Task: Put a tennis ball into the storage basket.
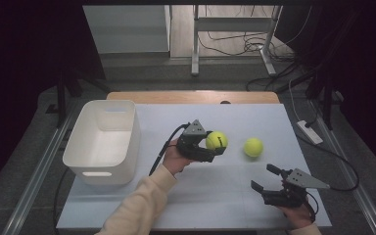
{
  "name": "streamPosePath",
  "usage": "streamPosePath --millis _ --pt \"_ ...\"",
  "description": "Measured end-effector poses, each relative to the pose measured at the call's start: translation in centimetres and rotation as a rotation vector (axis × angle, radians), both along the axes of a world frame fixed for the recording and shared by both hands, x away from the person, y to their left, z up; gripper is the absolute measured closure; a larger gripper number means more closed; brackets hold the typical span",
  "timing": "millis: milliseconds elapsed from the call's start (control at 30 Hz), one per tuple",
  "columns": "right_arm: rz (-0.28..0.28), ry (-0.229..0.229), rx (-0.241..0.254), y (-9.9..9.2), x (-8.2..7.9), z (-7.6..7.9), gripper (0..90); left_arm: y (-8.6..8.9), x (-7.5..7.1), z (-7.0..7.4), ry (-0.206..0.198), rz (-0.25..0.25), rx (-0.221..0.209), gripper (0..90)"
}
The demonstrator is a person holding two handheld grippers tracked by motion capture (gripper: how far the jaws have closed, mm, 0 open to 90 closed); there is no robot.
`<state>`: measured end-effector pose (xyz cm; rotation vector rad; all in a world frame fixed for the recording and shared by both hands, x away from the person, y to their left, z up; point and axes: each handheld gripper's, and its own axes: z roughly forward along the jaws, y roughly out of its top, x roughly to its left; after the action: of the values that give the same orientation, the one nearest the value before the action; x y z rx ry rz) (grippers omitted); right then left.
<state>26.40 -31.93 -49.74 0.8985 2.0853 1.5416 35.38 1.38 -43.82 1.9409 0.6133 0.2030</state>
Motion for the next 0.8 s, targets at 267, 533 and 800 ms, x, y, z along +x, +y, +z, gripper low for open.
streamPosePath --millis 267,533,800 --pt "-0.003 0.0 -0.003 0.0 0.1 0.0 11.6 0.9 0.0 1.0 -0.017 0.021 -0.019 27.4" --pt "0.001 0.002 -0.007 0.0 0.2 -0.1 11.6 1.8 -0.2 1.7 -0.033 0.046 -0.032 27.4" --pt "-0.002 0.001 -0.006 0.0 0.0 -0.1 11.7 2.4 -0.4 2.3 -0.043 0.059 -0.034 27.4"
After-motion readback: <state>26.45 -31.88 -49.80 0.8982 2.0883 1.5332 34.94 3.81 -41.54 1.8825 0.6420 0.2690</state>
